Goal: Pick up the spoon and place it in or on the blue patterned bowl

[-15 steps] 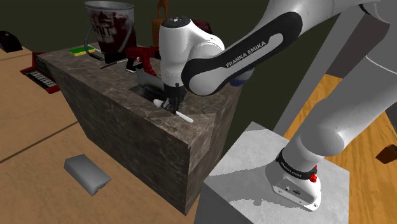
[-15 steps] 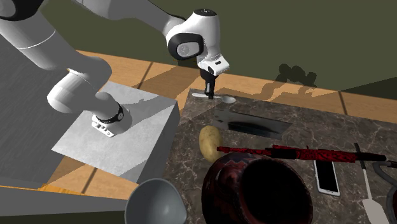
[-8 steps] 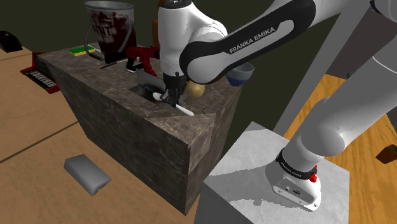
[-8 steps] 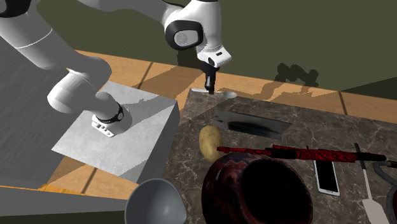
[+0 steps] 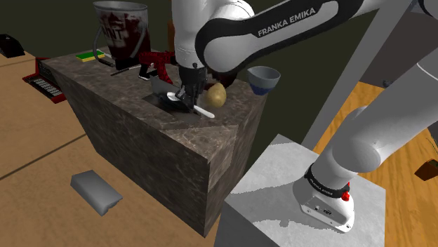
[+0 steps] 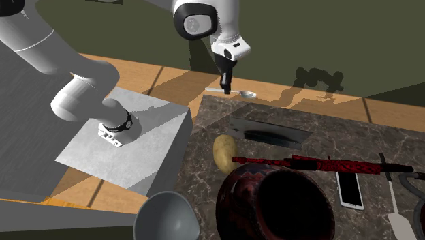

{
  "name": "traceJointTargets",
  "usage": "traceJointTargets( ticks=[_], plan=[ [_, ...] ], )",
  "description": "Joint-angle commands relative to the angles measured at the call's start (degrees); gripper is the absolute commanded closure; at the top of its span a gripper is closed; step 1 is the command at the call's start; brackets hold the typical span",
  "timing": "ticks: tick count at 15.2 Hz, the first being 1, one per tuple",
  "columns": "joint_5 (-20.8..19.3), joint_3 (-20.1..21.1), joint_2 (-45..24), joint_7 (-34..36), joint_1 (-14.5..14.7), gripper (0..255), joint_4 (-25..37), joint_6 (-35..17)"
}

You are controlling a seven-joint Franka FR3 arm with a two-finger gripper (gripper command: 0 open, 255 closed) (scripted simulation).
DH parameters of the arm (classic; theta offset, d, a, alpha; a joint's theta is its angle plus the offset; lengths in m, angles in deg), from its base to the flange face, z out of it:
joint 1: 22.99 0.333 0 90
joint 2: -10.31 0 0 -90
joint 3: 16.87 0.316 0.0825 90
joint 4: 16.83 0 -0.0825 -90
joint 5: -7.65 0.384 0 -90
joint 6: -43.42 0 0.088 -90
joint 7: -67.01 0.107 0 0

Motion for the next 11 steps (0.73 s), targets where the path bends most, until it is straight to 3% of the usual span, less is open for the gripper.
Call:
traceJointTargets(
  ticks=[1,11],
  plan=[
    [0.36,-0.25,0.55,-0.56,0.02,255,0.96,1.43],
    [1.51,-1.08,2.41,-2.46,0.13,255,7.01,9.03]
  ],
)
